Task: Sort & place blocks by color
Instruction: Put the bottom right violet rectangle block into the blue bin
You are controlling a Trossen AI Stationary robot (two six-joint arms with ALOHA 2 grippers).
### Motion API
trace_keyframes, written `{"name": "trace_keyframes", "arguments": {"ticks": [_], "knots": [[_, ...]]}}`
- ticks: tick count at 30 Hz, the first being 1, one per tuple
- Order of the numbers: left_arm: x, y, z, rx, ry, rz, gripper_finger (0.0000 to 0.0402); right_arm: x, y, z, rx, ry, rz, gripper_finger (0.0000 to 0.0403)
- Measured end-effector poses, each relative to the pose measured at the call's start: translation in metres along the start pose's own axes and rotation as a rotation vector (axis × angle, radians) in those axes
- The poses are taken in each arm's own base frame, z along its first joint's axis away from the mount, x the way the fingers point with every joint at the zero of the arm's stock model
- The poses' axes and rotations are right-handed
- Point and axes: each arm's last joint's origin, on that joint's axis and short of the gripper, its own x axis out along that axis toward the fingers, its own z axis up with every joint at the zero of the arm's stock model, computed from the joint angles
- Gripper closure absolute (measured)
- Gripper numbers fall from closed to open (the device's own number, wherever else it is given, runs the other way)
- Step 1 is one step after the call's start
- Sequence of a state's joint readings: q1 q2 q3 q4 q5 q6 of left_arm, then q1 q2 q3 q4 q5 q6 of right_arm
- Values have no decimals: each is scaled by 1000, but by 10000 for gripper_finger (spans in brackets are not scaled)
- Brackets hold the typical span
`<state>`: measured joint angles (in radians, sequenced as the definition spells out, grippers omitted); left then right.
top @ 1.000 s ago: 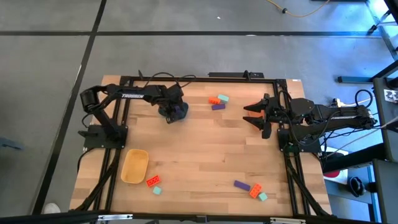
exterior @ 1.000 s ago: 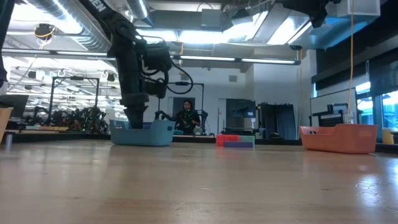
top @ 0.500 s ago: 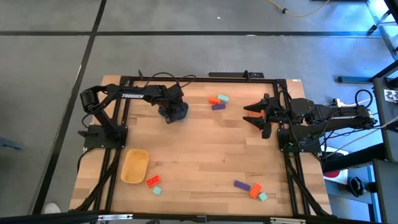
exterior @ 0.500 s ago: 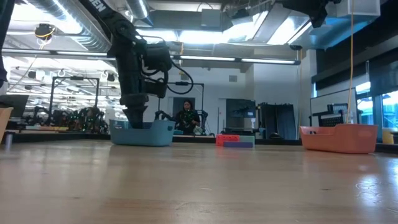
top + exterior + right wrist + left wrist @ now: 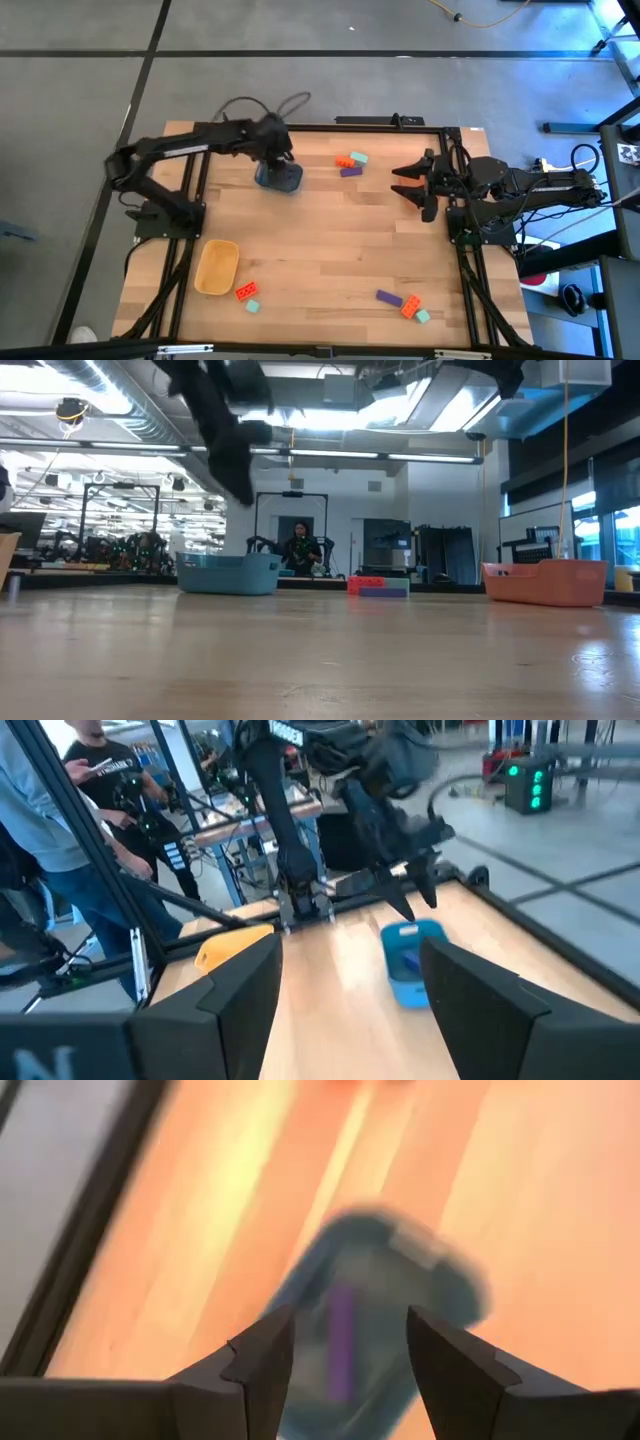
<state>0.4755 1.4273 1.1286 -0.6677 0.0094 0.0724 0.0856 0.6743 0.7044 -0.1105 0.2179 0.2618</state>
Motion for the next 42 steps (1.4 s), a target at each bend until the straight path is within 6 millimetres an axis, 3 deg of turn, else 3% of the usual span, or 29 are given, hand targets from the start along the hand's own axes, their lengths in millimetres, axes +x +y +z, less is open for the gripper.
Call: {"name": "trace_keyframes", "arguments": {"ticks": [4, 7, 15, 21, 39, 42], "knots": [[-47, -13, 5, -88, -298, -98, 218, 0, 2, 6, 4, -60, 15, 163], [-70, -29, -3, -103, -531, -176, 218, 0, 2, 8, 7, -74, 19, 163], [-93, -61, -40, -101, -940, -396, 218, 0, 2, 8, -12, -74, 19, 163], [-104, -62, -48, -98, -1023, -425, 218, 0, 2, 8, -20, -74, 19, 163], [-104, -61, -48, -124, -1026, -389, 218, 0, 2, 7, -10, -73, 19, 163], [-104, -61, -48, -124, -1027, -389, 218, 2, 3, 6, 70, -53, 40, 163]]}}
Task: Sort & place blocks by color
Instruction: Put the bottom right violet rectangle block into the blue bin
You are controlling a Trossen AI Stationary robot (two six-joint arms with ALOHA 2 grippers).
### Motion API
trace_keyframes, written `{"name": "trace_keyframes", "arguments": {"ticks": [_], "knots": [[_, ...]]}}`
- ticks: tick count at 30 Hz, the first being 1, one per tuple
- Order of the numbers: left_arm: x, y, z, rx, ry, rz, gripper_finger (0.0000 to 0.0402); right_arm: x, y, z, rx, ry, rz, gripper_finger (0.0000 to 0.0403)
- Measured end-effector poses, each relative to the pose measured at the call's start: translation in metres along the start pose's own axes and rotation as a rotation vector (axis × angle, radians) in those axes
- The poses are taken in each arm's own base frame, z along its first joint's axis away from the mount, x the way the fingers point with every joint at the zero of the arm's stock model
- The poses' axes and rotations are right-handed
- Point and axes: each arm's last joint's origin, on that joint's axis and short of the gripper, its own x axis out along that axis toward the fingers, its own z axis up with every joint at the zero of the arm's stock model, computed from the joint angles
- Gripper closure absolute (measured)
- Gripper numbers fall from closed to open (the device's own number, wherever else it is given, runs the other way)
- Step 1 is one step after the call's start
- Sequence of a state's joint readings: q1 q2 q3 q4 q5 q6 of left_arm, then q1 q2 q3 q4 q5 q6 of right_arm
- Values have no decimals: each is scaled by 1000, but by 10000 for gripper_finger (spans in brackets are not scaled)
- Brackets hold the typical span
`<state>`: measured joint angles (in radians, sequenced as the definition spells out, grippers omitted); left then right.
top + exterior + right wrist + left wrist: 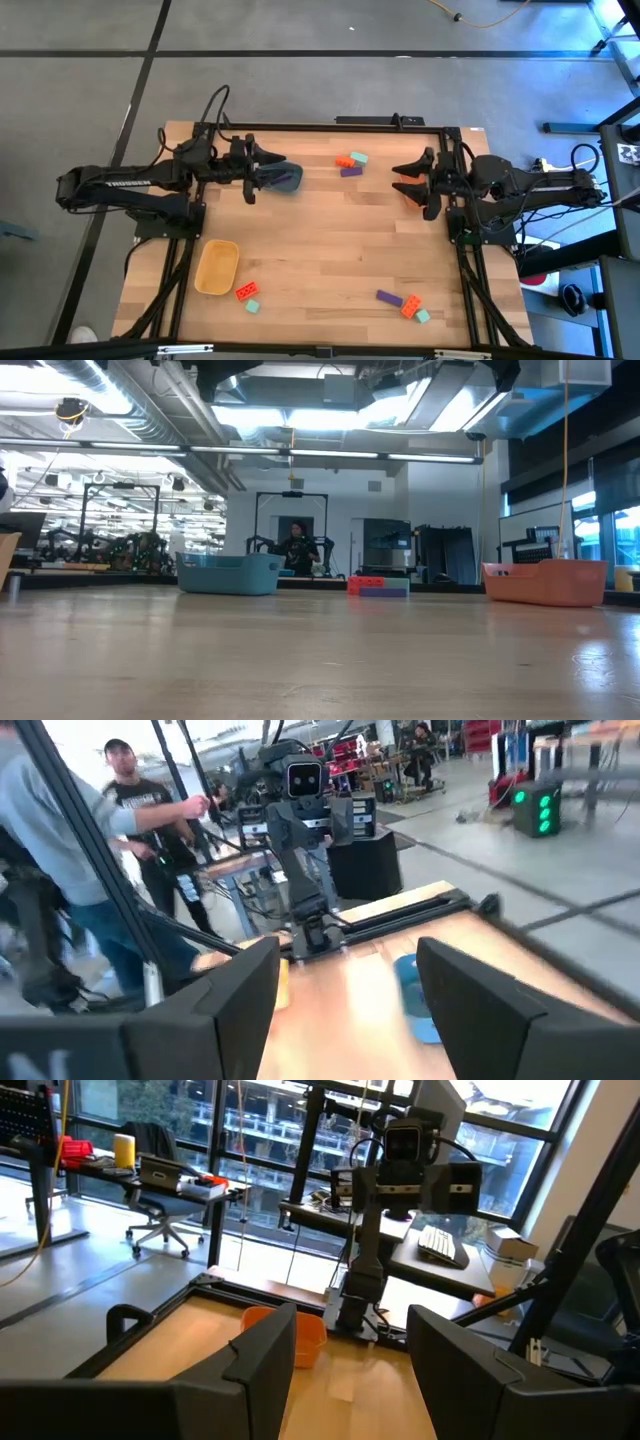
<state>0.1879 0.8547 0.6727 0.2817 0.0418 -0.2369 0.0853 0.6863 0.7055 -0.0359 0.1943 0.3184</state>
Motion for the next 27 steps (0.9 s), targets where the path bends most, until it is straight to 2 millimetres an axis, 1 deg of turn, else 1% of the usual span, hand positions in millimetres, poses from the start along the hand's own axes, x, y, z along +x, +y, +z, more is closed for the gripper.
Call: {"name": "trace_keyframes", "arguments": {"ticks": [2, 4, 7, 10, 14, 18, 22, 25, 27], "knots": [[0, 0, 0, 0, 0, 0, 218, 6, 2, -4, 68, 80, 36, 163], [0, 0, 0, 0, 0, 0, 218, 14, 9, -6, 128, 214, 68, 163], [0, 0, 0, 0, -3, 0, 218, 29, 22, -15, 167, 505, 69, 163], [0, 0, 0, 0, -4, 1, 218, 38, 41, -24, 181, 765, 71, 163], [0, 0, 0, 1, -5, 3, 218, 43, 67, -50, 210, 1057, 42, 163], [0, 1, 1, 0, -9, 23, 218, 41, 97, -85, 237, 1224, -14, 163], [0, 1, 1, 0, -10, 25, 218, 41, 128, -120, 241, 1310, -23, 163], [0, 1, 1, 1, -11, 27, 218, 45, 143, -147, 234, 1352, -42, 163], [0, 1, 1, 1, -11, 30, 218, 48, 147, -163, 218, 1375, -86, 163]]}}
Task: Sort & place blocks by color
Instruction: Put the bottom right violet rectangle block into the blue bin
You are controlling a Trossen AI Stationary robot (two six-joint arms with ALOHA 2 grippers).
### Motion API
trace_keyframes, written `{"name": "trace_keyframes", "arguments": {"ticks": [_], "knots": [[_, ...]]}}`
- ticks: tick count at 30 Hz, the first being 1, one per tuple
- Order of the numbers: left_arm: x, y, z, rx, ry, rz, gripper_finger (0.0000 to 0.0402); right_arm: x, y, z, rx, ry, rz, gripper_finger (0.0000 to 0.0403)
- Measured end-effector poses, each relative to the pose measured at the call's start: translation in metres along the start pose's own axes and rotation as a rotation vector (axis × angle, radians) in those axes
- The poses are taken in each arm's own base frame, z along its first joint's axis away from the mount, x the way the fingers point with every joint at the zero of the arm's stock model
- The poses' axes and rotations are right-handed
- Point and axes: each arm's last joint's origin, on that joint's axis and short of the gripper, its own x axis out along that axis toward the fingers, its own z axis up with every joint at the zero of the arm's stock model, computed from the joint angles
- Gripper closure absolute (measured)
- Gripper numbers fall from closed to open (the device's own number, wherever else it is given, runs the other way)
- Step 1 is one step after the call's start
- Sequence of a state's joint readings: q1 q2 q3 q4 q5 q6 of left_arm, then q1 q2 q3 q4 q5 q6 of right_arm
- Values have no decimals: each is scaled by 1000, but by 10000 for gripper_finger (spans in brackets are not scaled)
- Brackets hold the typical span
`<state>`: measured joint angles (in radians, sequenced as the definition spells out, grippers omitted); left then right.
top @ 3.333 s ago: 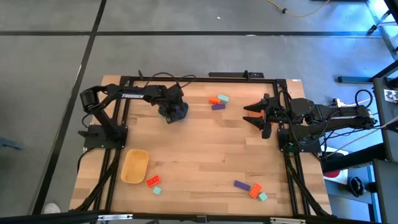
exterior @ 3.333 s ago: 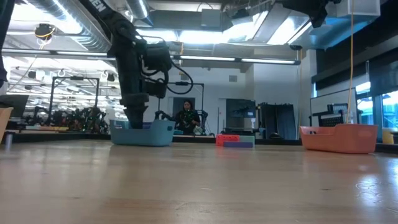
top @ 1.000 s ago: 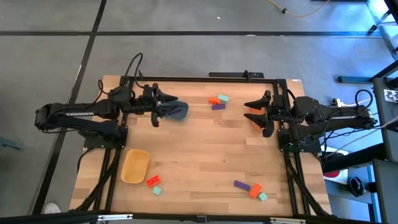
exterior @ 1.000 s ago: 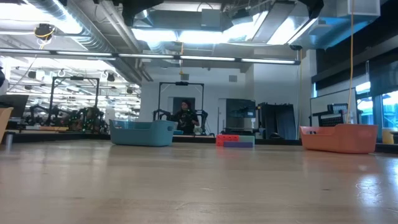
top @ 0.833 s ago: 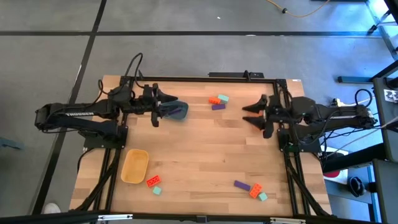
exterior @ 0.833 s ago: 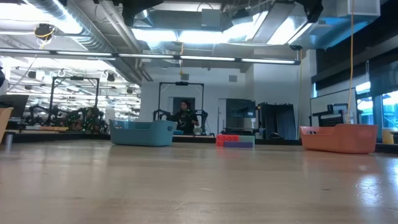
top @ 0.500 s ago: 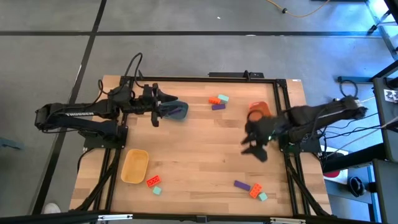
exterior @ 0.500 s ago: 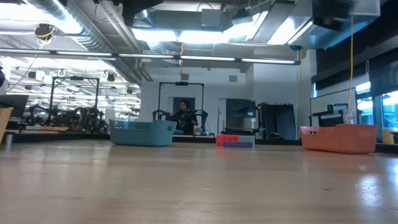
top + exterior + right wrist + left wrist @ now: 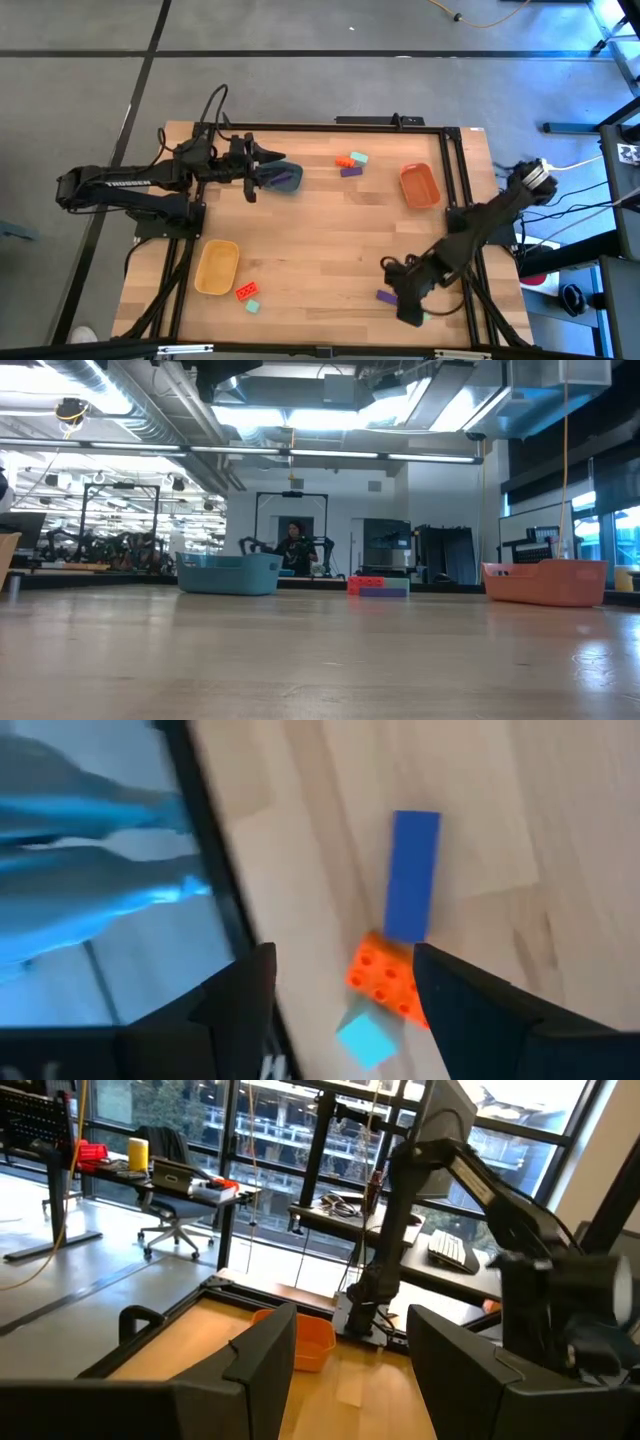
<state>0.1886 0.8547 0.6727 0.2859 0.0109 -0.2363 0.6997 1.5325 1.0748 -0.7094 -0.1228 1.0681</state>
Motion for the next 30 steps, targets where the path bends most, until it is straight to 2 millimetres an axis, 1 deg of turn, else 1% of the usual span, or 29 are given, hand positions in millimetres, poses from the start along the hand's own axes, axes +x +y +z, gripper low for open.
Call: {"name": "trace_keyframes", "arguments": {"ticks": [3, 9, 16, 18, 26, 28, 30], "knots": [[0, 0, 0, 0, 0, 0, 218, 23, 3, 2, 0, 21, -88, 163], [0, 0, 0, 2, 0, 0, 218, 57, 10, 12, -19, 27, -199, 163], [0, 0, 0, 2, 0, 0, 218, 91, 4, 13, -15, 64, -299, 163], [0, 0, 0, 2, 0, 0, 218, 96, 2, 14, -14, 69, -310, 163], [0, 0, 0, 2, 0, -1, 218, 102, 0, 13, -16, 60, -356, 167], [0, 0, 0, 2, 0, -1, 218, 102, -2, 13, -22, 62, -370, 182], [0, 0, 0, 2, 0, -1, 218, 102, -3, 13, -45, 68, -383, 213]]}}
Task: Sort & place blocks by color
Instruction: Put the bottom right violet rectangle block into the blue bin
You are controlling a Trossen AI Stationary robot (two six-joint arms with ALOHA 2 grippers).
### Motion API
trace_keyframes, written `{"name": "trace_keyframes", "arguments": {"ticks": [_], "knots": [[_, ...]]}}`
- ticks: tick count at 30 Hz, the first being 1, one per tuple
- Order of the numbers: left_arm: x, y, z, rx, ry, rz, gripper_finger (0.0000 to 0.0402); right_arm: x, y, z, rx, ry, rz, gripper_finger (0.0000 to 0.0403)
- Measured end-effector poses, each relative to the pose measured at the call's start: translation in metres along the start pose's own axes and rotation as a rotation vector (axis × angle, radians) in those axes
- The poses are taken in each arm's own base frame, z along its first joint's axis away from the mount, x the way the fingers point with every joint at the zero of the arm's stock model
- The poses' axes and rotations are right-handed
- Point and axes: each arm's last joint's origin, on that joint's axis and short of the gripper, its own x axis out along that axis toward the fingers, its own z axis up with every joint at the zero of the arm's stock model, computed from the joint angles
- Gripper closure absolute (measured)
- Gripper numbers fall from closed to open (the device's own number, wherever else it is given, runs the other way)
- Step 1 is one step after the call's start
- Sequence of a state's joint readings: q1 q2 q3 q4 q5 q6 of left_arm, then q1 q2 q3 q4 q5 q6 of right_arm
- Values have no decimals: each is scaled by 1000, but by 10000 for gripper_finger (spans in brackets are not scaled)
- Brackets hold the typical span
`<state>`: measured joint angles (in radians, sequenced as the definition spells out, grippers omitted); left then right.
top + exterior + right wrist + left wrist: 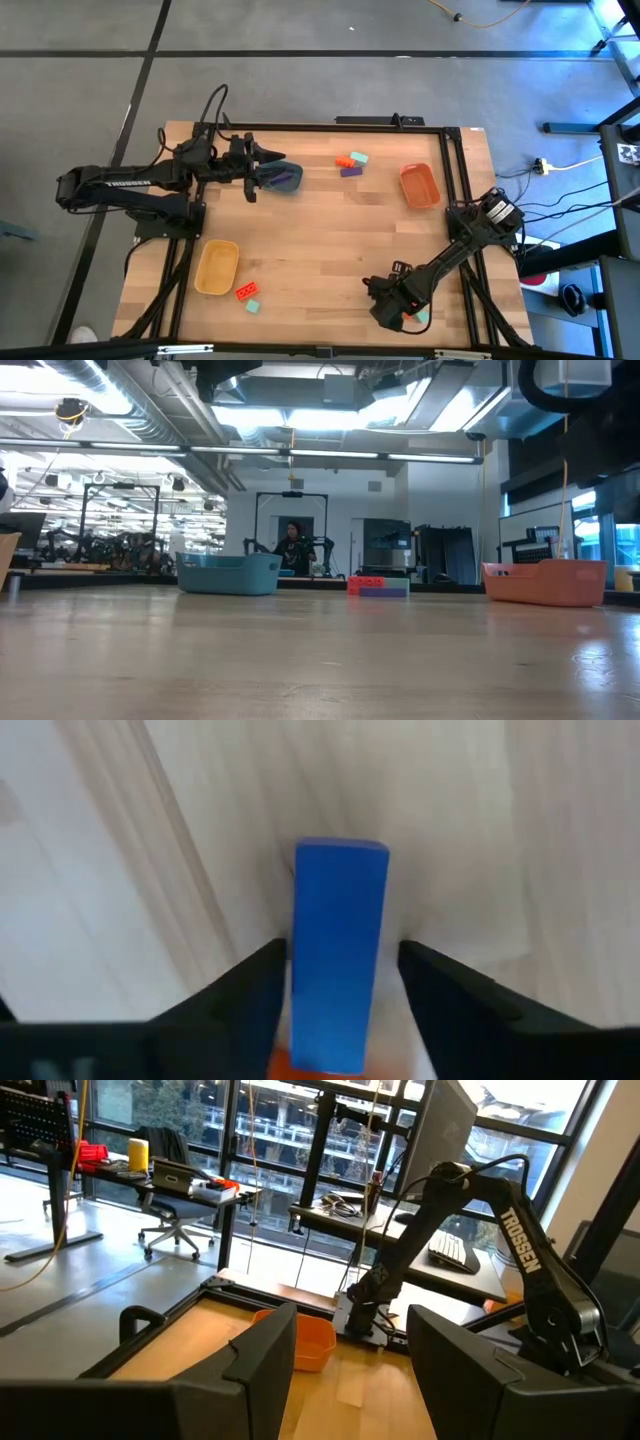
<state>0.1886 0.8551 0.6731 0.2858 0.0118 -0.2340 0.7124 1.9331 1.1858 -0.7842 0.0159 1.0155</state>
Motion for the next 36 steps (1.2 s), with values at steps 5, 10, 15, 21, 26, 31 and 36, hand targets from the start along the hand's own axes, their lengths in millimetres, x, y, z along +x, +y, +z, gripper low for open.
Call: {"name": "trace_keyframes", "arguments": {"ticks": [5, 10, 15, 21, 26, 31, 36], "knots": [[0, 0, 0, 0, 0, 0, 218, -2, -3, -1, -113, 10, -16, 298], [0, 0, 0, -1, 0, -1, 218, -12, -28, -12, -201, 46, -96, 298], [0, 0, 1, -1, -9, -3, 218, -29, -74, -30, -83, -27, -76, 298], [0, 0, 1, -2, -8, -5, 218, -51, -116, -30, 122, -406, 221, 298], [0, 0, 1, -2, -8, -4, 218, -61, -136, -11, 210, -710, 356, 298], [0, 0, 1, -2, -8, -3, 218, -71, -148, 15, 208, -884, 408, 298], [0, 0, 1, -2, -9, -2, 218, -79, -159, 29, 155, -940, 466, 298]]}}
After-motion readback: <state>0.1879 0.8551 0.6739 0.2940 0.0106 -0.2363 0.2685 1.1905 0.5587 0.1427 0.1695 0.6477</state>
